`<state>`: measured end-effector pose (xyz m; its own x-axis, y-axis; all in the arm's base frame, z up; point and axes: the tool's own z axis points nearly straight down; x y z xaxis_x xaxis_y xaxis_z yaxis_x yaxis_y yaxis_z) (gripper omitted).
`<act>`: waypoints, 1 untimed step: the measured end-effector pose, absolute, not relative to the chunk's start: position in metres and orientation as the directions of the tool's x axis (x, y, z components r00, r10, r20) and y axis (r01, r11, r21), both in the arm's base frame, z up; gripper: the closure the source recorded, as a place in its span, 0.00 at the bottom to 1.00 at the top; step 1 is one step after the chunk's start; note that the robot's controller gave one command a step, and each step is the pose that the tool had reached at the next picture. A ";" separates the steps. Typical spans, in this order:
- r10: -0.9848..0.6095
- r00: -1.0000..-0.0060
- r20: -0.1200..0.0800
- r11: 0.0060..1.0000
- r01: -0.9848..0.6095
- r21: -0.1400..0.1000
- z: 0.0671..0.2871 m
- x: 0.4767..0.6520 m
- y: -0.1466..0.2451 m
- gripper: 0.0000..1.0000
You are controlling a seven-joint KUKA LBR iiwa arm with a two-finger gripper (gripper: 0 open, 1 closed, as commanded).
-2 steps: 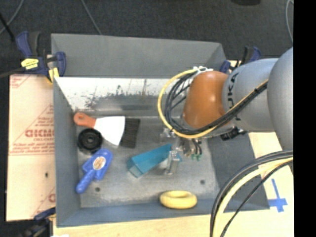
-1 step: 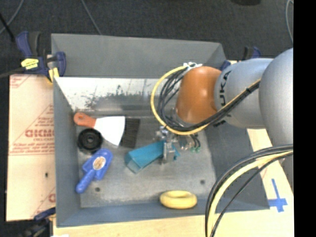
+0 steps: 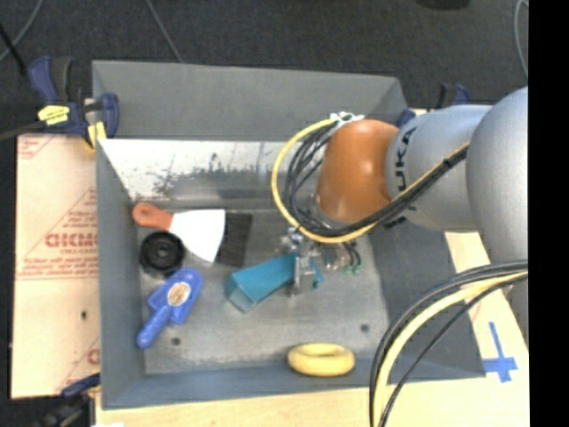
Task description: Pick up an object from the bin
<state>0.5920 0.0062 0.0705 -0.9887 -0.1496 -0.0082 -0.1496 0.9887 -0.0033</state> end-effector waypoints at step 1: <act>-0.156 -0.988 -0.006 0.988 -0.156 -0.005 0.128 0.590 0.004 1.00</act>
Offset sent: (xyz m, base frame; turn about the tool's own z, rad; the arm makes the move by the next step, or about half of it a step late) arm 0.0000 0.0000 0.0000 0.0000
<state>0.5904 0.0040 0.1281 -0.9877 -0.1560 -0.0061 -0.1560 0.9877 -0.0047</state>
